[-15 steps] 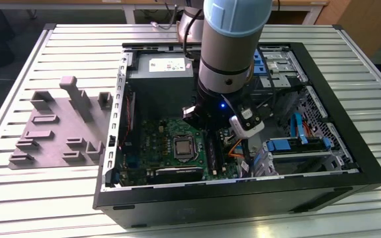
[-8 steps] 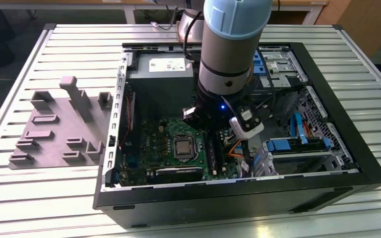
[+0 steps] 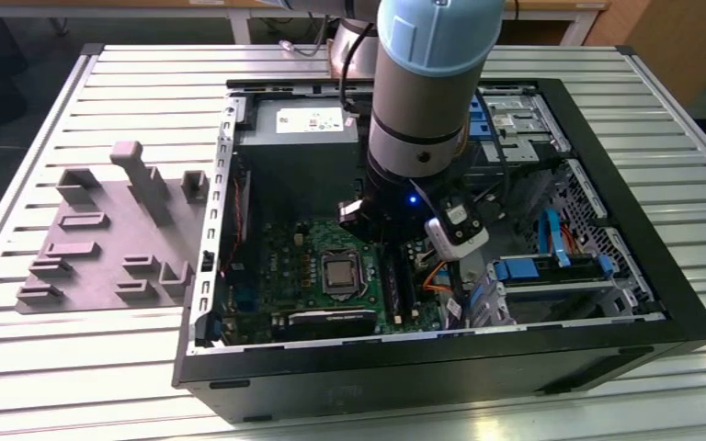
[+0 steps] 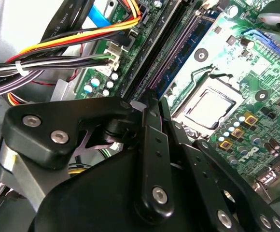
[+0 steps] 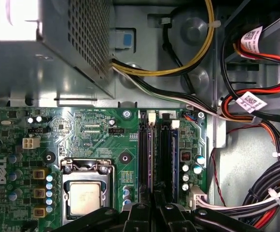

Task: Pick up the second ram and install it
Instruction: 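Insert the second ram into the second slot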

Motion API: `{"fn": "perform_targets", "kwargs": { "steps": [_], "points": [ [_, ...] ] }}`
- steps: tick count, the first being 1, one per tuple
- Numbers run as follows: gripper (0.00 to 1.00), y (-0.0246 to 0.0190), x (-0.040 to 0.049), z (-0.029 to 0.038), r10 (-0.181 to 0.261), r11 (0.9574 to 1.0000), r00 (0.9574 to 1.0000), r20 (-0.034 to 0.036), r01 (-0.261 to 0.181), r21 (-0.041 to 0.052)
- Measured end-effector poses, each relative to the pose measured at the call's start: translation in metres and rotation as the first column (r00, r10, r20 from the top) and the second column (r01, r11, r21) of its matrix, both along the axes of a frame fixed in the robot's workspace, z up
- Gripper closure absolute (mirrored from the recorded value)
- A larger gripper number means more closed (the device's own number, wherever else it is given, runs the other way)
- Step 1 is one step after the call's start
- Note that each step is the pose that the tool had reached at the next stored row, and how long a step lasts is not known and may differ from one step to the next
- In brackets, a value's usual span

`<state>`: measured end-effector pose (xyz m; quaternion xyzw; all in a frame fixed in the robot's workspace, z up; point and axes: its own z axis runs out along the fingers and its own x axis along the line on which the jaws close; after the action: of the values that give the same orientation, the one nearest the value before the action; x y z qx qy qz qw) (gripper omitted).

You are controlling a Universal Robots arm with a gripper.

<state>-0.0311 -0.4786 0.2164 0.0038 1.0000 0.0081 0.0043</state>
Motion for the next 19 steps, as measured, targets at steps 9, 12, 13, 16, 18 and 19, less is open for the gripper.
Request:
{"fn": "perform_targets", "kwargs": {
  "steps": [9, 12, 13, 16, 18, 19],
  "points": [
    [0.86, 0.0004, 0.0006, -0.0006, 0.0, 1.0, 1.0, 0.0002, 0.0, 0.0005],
    [0.86, 0.0005, 0.0006, -0.0005, 0.0, 1.0, 1.0, 0.0002, 0.0, 0.0005],
    [0.86, 0.0005, 0.0007, -0.0005, 0.0, 1.0, 1.0, 0.0002, 0.0, 0.0005],
    [0.86, 0.0006, 0.0007, -0.0004, 0.0, 1.0, 1.0, 0.0002, 0.0, 0.0006],
    [0.86, 0.0008, 0.0007, -0.0001, 0.0, 1.0, 1.0, 0.0002, 0.0, 0.0006],
    [0.86, 0.0009, 0.0007, 0.0001, 0.0, 1.0, 1.0, 0.0004, 0.0, 0.0008]
  ]
}}
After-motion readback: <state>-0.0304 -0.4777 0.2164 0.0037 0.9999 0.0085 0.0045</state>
